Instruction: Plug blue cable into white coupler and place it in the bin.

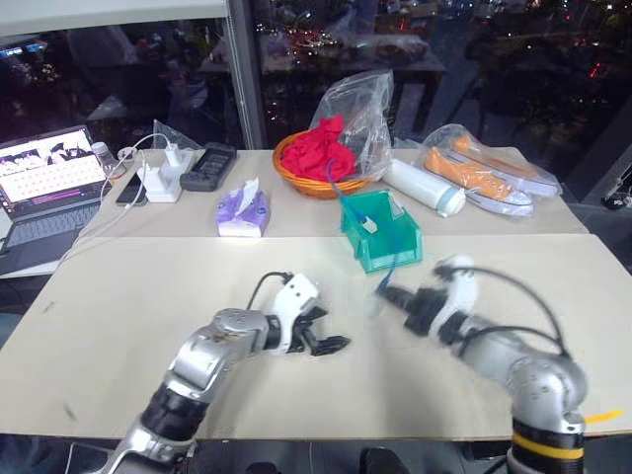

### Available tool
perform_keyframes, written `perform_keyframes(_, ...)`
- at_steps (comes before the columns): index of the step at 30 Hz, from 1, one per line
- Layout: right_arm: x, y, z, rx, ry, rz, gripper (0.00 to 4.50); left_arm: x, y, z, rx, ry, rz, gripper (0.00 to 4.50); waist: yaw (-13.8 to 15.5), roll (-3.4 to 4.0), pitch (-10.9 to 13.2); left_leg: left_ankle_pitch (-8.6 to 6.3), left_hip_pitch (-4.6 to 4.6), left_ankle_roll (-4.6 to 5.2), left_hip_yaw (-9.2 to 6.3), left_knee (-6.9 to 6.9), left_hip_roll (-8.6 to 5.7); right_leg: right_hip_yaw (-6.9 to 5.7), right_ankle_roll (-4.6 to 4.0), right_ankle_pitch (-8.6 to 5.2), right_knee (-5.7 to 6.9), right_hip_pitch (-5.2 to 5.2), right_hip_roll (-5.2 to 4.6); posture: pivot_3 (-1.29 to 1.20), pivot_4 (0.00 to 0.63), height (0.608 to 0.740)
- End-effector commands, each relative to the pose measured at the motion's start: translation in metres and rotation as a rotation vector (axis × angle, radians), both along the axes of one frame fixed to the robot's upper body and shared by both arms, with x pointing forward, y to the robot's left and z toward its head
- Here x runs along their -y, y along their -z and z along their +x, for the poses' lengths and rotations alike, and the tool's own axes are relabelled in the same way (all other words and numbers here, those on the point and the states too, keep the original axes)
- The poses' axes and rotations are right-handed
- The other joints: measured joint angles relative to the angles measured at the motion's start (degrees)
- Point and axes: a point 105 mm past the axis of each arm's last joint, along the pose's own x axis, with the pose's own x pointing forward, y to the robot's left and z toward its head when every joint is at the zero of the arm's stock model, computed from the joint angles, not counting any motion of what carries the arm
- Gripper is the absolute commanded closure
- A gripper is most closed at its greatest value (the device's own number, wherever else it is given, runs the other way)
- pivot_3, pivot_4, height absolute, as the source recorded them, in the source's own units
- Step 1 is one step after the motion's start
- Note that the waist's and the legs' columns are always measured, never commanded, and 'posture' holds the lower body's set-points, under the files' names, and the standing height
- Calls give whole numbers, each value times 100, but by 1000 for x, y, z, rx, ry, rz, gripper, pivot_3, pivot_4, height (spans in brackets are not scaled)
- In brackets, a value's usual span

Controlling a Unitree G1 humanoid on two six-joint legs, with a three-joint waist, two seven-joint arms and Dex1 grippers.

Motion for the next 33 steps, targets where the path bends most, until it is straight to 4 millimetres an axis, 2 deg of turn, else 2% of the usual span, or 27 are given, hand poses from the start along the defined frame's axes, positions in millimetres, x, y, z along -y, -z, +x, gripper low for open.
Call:
perform_keyframes(1,9,-46,5,144,12,-3,4500,-17,-10,3,71,-6,-22,350,4,1,0,1,-27,-2,0,2,0,-1,-2,2,8,-32,0,0,150,740)
perform_keyframes(3,7,-67,16,201,-16,-59,4500,-26,-7,4,88,-19,-11,350,-2,9,7,4,-39,-7,0,6,0,-2,-4,3,20,-46,0,0,150,740)
perform_keyframes(5,6,-76,32,229,-31,-151,4500,-32,-6,6,103,-29,-5,350,-9,17,20,3,-43,-5,3,7,-1,-1,-1,5,14,-47,-1,0,150,740)
perform_keyframes(10,15,-73,89,261,7,-342,4500,-35,-11,16,153,-81,-18,350,-70,14,25,1,-41,-1,6,7,0,-2,0,6,10,-43,-1,0,150,740)
perform_keyframes(11,18,-71,97,259,15,-355,3543,-35,-12,17,164,-89,-17,255,-72,15,26,1,-42,-1,6,7,0,-3,1,10,4,-40,-1,0,150,740)
perform_keyframes(12,20,-70,103,258,17,-361,3368,-35,-13,17,176,-101,-18,255,-73,13,29,2,-44,-3,6,7,0,-3,3,12,-2,-40,-1,0,150,740)
perform_keyframes(15,23,-70,109,268,8,-379,2332,-37,-17,19,190,-134,-35,255,-103,17,34,16,-54,-28,6,7,0,-3,7,16,-5,-44,-1,0,150,740)
perform_keyframes(16,22,-71,109,275,2,-382,1710,-39,-18,20,196,-157,-45,255,-104,17,34,18,-65,-32,7,6,0,-3,12,19,-4,-49,-1,0,150,740)
perform_keyframes(17,23,-75,108,284,-4,-371,1601,-43,-20,22,207,-184,-53,255,-117,17,34,18,-65,-32,8,6,0,-3,12,19,-4,-49,-1,0,150,740)
perform_keyframes(22,23,-97,78,361,-77,-292,26,-55,-34,28,285,-238,-113,255,-122,20,36,18,-88,-32,9,7,0,-5,14,20,-13,-69,-3,0,150,740)
perform_keyframes(23,22,-98,69,388,-112,-309,26,-56,-38,29,304,-242,-123,255,-113,20,36,18,-89,-32,8,8,1,-7,14,20,-13,-70,-3,0,150,740)
perform_keyframes(25,26,-93,37,441,-200,-401,26,-64,-48,34,389,-277,-130,255,-40,19,36,17,-96,-31,8,8,0,-11,16,20,-16,-70,-5,0,150,740)
perform_keyframes(27,35,-87,12,463,-226,-429,26,-71,-52,38,459,-315,-110,255,34,17,37,16,-103,-29,6,15,-1,-25,19,21,-19,-66,-12,0,150,740)
perform_keyframes(29,57,-64,-6,422,-182,-506,26,-78,-51,42,476,-352,-98,255,72,17,38,14,-103,-26,8,18,-2,-23,21,22,-22,-60,-14,0,150,740)
perform_keyframes(31,71,-46,-17,379,-153,-554,26,-81,-48,45,475,-378,-86,255,74,14,39,11,-99,-21,9,22,-3,-24,22,22,-21,-50,-15,0,150,740)
perform_keyframes(33,89,-29,-27,348,-82,-585,26,-84,-39,47,452,-378,-42,255,42,13,42,9,-95,-17,14,26,-6,-13,27,29,-17,-49,-15,0,150,740)
